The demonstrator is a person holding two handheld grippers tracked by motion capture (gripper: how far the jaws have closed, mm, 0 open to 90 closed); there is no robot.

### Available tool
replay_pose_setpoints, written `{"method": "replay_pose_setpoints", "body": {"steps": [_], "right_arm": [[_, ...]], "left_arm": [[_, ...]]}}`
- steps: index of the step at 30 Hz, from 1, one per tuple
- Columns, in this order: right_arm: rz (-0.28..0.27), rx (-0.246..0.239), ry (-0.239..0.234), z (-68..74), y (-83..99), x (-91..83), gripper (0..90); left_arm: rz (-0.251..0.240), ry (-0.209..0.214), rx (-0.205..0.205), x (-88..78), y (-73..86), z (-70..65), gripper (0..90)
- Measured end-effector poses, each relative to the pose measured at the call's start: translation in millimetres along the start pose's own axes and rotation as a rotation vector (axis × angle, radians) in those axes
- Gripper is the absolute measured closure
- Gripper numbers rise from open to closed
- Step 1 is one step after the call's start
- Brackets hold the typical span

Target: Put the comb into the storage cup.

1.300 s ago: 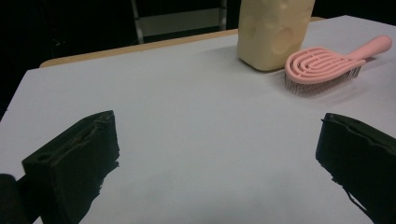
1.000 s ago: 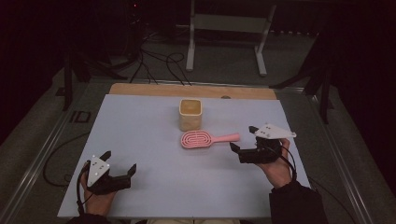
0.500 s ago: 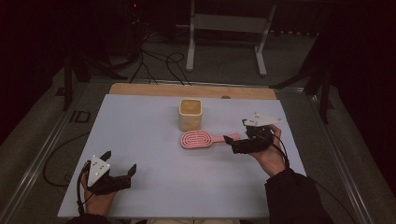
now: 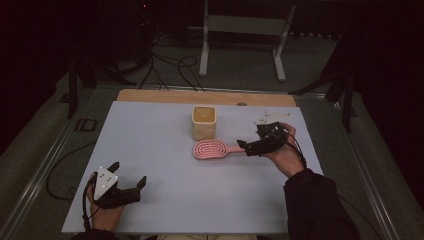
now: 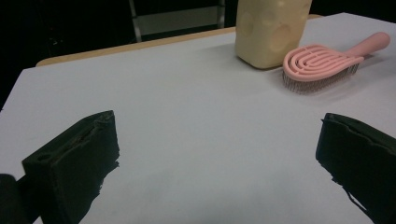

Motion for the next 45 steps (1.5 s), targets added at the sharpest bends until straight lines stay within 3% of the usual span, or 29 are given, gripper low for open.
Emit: {"method": "replay_pose_setpoints", "body": {"steps": [7, 23, 34, 45], "right_arm": [[0.057, 0.020, -0.034, -10.2, -3.4, 14.9, 8.9], [0.158, -0.008, -0.088, -17.5, 0.1, 49.1, 8.9], [0.264, -0.063, -0.106, -14.9, 6.9, 78.5, 8.9], [0.333, -0.120, -0.160, -8.2, 12.5, 99.8, 9.9]], "left_arm": [[0.001, 0.001, 0.001, 0.0, 0.1, 0.0, 0.2], [0.003, -0.001, 0.001, -0.3, 0.4, 0.1, 0.2], [0.006, -0.001, 0.003, -0.2, 0.7, 0.1, 0.2], [0.010, -0.004, 0.005, -0.6, 0.9, 0.3, 0.2]]}}
Point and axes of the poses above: each handheld gripper's, and its own axes: x roughly forward along the jaws, y roughly out of its underside, z roughly to its left, the point moved 2 cm from there along x, roughly forward along the jaws, and after that the axes turned 2 degrees about y, right-handed, at the moved point
